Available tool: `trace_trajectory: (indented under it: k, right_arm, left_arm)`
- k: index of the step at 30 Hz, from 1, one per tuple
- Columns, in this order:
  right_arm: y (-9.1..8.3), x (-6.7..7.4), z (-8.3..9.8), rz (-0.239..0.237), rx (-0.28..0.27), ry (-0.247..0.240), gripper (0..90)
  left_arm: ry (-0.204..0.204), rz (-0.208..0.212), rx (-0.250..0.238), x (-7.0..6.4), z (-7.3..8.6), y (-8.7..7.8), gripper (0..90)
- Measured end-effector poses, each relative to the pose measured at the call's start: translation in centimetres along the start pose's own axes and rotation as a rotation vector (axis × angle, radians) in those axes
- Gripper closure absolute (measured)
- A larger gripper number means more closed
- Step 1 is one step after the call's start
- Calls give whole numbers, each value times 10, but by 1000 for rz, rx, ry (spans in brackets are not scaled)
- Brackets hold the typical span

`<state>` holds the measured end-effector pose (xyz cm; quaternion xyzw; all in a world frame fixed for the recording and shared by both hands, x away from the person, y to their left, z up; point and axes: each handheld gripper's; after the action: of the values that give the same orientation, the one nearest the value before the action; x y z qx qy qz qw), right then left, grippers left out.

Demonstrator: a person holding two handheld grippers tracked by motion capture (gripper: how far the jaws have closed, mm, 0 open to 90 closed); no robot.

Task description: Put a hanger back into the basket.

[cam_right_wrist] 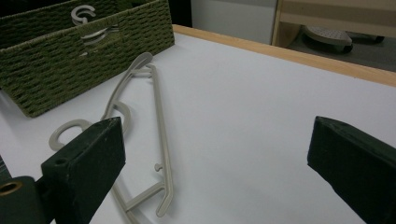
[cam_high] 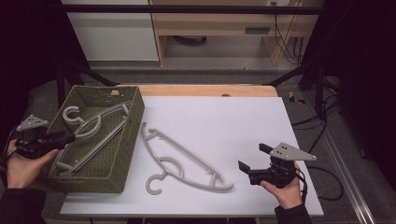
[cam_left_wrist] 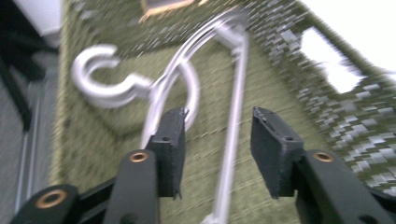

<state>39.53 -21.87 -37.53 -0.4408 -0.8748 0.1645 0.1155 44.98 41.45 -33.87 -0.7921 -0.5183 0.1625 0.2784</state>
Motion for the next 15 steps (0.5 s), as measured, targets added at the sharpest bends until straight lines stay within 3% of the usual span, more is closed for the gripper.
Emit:
trace_trajectory:
  k: [8, 15]
  right_arm:
    - [4, 5, -7, -12, 2, -21, 45]
    - [11, 12, -11, -32, 15, -37, 49]
  left_arm:
    - [39, 140, -167, -48, -7, -6, 373]
    - [46, 226, -230, -81, -1, -3, 251]
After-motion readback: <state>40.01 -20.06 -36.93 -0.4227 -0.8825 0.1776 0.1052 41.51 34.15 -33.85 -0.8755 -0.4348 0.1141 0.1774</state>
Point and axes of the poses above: each handheld gripper's, and its own axes: y roughly forward along the jaws, z roughly out of its underside, x roughly to its left, and after that the axes turned 3 degrees about z, right-handed
